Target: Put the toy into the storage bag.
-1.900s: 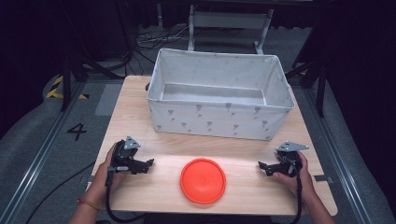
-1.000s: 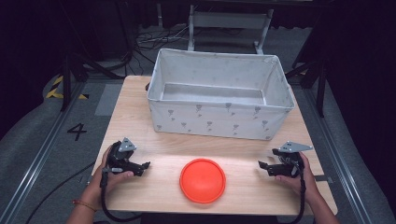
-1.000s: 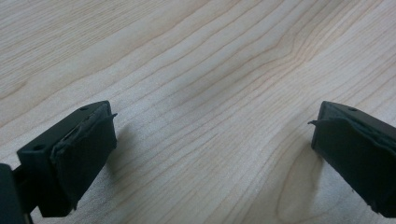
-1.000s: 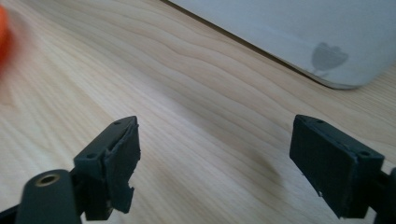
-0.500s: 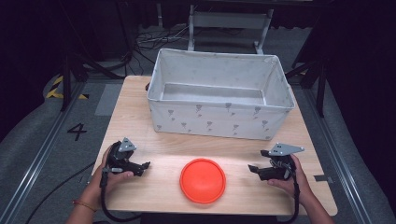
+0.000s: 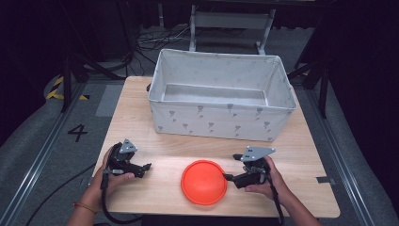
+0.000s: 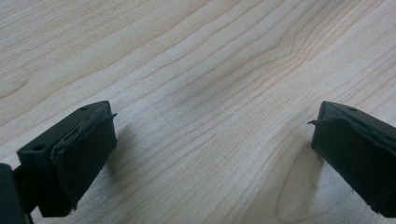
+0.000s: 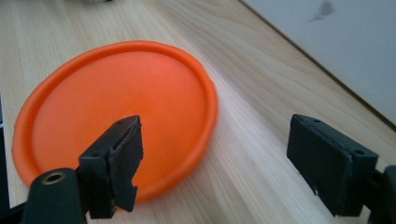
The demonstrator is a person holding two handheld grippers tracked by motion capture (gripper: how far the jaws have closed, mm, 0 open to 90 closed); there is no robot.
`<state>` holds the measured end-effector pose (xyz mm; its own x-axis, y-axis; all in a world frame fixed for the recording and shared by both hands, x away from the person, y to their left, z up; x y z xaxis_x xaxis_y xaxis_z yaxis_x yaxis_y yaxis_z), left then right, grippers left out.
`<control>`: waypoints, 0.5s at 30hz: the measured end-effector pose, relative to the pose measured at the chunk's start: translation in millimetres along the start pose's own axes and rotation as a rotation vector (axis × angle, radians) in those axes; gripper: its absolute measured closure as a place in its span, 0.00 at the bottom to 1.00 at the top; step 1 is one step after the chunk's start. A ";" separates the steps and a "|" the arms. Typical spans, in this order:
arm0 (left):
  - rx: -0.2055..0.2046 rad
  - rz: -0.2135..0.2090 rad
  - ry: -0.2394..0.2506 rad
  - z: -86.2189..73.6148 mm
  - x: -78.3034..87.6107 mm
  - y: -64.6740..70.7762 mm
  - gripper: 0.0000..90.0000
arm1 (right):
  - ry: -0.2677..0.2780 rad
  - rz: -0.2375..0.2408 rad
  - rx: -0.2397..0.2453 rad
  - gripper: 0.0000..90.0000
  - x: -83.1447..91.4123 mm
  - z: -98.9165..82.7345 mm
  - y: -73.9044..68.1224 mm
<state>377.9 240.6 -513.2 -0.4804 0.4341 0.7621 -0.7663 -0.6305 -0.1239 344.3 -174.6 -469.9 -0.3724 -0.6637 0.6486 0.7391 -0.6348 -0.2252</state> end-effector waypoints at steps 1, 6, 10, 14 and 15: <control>0.001 0.000 0.001 0.0 0.0 0.0 0.00 | -0.011 0.009 0.013 0.21 -8.2 2.1 -4.5; 0.000 0.000 0.000 0.0 0.0 0.0 0.00 | -0.066 0.025 0.028 0.21 -35.5 3.6 -13.8; 0.000 0.000 0.001 0.0 0.0 0.0 0.00 | -0.088 0.026 0.035 0.19 -46.8 3.6 -16.5; 0.000 0.000 0.000 0.0 0.0 0.0 0.00 | -0.123 0.029 0.040 0.19 -55.5 0.2 -18.5; 0.000 0.000 0.000 0.0 0.0 0.0 0.00 | -0.128 0.030 0.040 0.19 -56.5 -0.9 -18.6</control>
Point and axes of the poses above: each handheld gripper's, and its own axes: x roughly backward along the jaws, z roughly out of its top, y roughly to its right, the point moved 2 cm from there along -x, roughly forward along the jaws, and after that the axes turned 13 degrees about -x, right-handed, at the moved point
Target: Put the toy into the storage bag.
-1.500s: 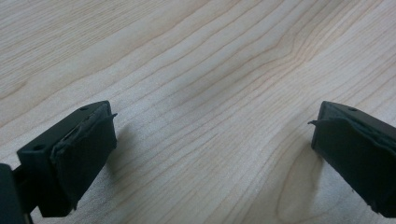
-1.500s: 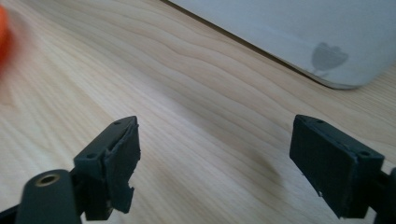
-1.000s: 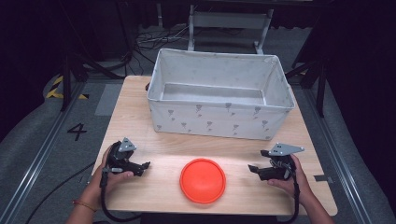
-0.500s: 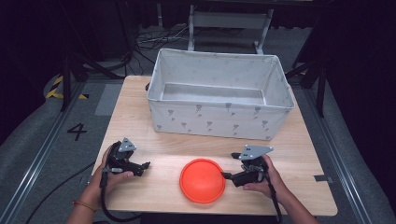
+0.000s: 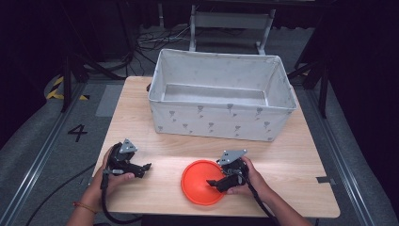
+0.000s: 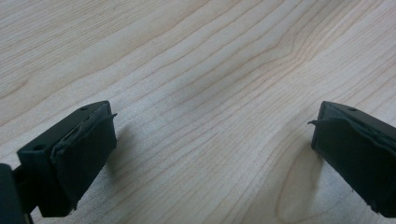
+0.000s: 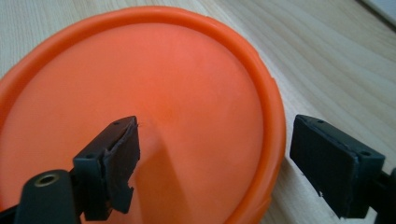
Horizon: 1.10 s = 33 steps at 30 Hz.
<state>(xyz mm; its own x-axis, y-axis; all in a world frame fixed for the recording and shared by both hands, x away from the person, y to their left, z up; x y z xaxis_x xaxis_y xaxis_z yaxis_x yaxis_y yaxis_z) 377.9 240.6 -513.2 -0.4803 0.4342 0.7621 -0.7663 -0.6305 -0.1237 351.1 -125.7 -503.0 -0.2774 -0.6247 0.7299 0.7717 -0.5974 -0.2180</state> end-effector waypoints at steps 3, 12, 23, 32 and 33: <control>0.000 0.000 0.000 0.0 0.0 0.0 0.00 | -0.008 0.006 -0.011 0.17 -4.0 -2.4 0.3; 0.000 0.000 0.001 -0.1 0.0 0.0 0.00 | 0.008 -0.007 0.009 0.14 -6.1 -5.4 -3.6; 0.000 0.000 0.001 -0.1 0.0 0.1 0.00 | 0.008 -0.019 -0.025 0.38 -2.2 -1.3 -2.0; 0.002 0.002 0.001 -0.1 0.0 0.2 0.00 | -0.008 0.020 -0.042 0.71 2.8 14.2 8.5; 0.002 0.001 0.001 -0.1 0.0 0.2 0.00 | -0.002 0.028 -0.048 0.73 3.8 15.1 9.4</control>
Point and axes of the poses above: each handheld gripper's, and its own axes: x roughly backward along the jaws, z roughly out of its top, y roughly to its right, the point moved 2 cm from there along -x, roughly forward along the jaws, and after that the axes turned 13 degrees about -x, right-handed, at the moved point
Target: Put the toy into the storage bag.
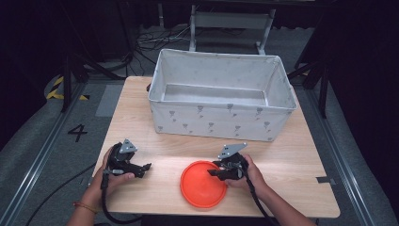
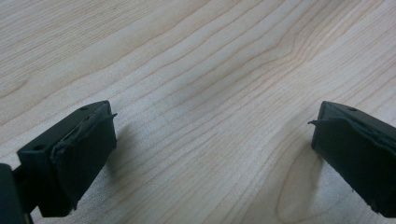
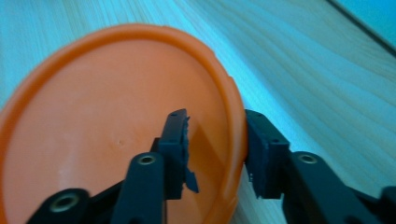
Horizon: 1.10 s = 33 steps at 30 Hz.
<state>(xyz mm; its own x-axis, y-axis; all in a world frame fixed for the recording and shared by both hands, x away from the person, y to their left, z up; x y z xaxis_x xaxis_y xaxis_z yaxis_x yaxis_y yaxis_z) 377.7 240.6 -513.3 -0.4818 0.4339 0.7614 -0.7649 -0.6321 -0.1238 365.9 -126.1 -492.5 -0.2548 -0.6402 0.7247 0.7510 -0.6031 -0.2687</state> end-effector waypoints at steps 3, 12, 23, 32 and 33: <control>0.000 0.000 0.000 0.0 0.0 -0.1 0.00 | 0.019 0.028 -0.012 0.78 5.7 0.0 2.5; 0.000 -0.001 0.000 0.1 0.0 -0.1 0.00 | 0.072 0.076 0.029 0.88 27.3 7.7 -6.9; 0.000 -0.001 -0.001 0.1 0.0 -0.1 0.00 | 0.116 0.053 0.129 0.91 62.8 13.9 -24.7; -0.001 -0.002 0.000 0.1 0.0 -0.2 0.00 | 0.134 -0.036 0.190 0.92 90.4 14.8 -26.7; -0.001 -0.002 0.000 0.1 0.0 -0.2 0.00 | 0.138 -0.046 0.192 0.92 95.3 15.2 -26.1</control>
Point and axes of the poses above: each handheld gripper's, and its own axes: x roughly backward along the jaws, z roughly out of its top, y roughly to its right, the point moved 2 cm from there along -x, roughly forward along the jaws, and after that the axes turned 13 degrees about -x, right-handed, at the moved point
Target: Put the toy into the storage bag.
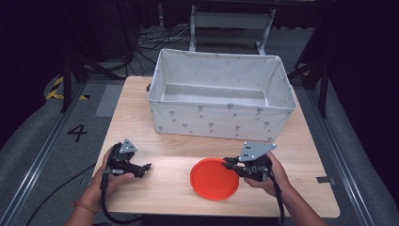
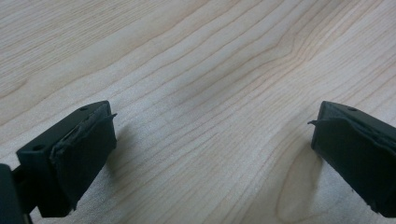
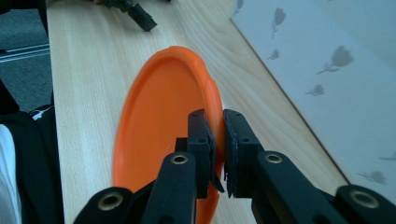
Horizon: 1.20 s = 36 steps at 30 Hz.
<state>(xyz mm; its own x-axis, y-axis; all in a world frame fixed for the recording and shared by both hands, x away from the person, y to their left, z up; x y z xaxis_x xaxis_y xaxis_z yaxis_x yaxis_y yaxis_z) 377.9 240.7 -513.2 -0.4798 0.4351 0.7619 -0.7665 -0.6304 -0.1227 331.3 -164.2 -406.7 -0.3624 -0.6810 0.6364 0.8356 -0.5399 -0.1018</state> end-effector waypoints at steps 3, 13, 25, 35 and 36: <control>0.000 0.001 0.000 0.0 0.0 0.0 0.00 | 0.004 -0.029 0.007 0.92 9.2 0.4 2.2; 0.000 0.000 0.000 0.0 0.0 0.0 0.00 | 0.025 -0.075 0.004 0.92 42.4 -6.7 15.3; 0.000 0.000 0.000 0.0 0.1 0.0 0.00 | 0.025 -0.134 -0.008 0.92 79.8 -17.8 21.6; 0.002 0.000 0.000 0.0 0.0 0.0 0.00 | 0.005 -0.190 -0.041 0.92 126.1 -28.3 33.1; 0.002 0.000 0.000 0.0 0.0 0.0 0.00 | 0.005 -0.203 -0.040 0.92 129.8 -28.4 34.4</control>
<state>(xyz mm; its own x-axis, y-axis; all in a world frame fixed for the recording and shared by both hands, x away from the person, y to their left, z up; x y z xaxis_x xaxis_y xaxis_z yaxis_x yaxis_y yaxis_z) 377.9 240.7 -513.3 -0.4800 0.4353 0.7616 -0.7655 -0.6319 -0.1213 301.3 -285.2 -349.4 -0.5237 -0.5586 0.6432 0.7280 -0.6855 -0.0026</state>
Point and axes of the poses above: each handheld gripper's, and its own axes: x roughly backward along the jaws, z roughly out of its top, y roughly to its right, the point moved 2 cm from there along -x, roughly forward along the jaws, and after that the axes turned 13 degrees about -x, right-handed, at the moved point
